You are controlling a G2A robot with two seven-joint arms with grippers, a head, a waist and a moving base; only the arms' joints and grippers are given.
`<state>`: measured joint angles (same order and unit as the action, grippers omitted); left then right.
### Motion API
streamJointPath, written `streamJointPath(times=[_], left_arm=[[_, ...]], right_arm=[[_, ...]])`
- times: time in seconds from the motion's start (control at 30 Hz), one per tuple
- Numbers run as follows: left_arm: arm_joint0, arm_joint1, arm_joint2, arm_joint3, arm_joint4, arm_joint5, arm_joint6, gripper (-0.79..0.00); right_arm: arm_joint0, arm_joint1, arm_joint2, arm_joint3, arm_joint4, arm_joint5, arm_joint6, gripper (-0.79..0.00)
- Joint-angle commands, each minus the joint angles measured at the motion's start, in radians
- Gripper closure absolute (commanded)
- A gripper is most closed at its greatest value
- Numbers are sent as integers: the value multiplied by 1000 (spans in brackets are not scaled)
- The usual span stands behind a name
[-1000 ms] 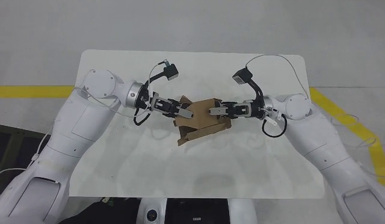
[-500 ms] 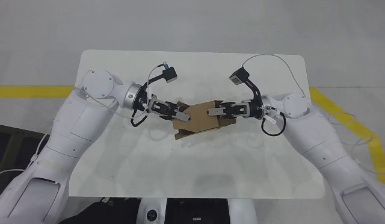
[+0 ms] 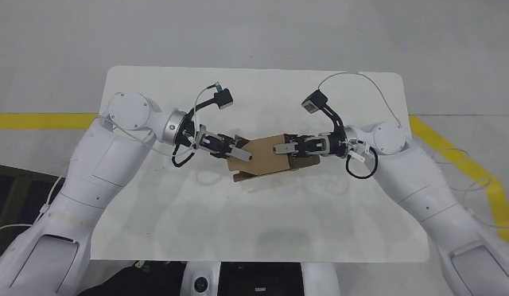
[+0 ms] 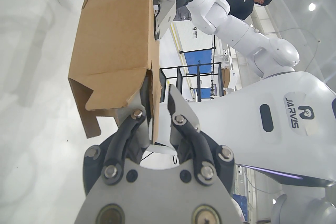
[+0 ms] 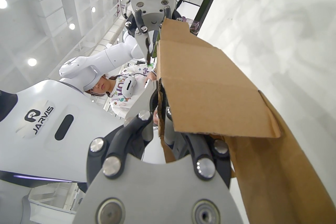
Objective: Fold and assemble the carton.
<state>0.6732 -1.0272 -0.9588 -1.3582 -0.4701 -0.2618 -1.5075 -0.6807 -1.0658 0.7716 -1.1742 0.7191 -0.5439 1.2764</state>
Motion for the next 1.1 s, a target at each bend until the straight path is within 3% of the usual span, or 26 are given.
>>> streamJointPath(times=[0.0, 0.77, 1.07], left_arm=[[1, -1, -2, 1, -14, 4, 3, -785], [21, -9, -26, -32, -172, 78, 17, -785], [7, -26, 12, -42, -178, 88, 58, -785]], right_arm=[[3, -1, 1, 4, -9, -5, -5, 0], [9, -14, 11, 54, -107, -48, -53, 0], [12, -30, 15, 48, -127, -40, -92, 0]])
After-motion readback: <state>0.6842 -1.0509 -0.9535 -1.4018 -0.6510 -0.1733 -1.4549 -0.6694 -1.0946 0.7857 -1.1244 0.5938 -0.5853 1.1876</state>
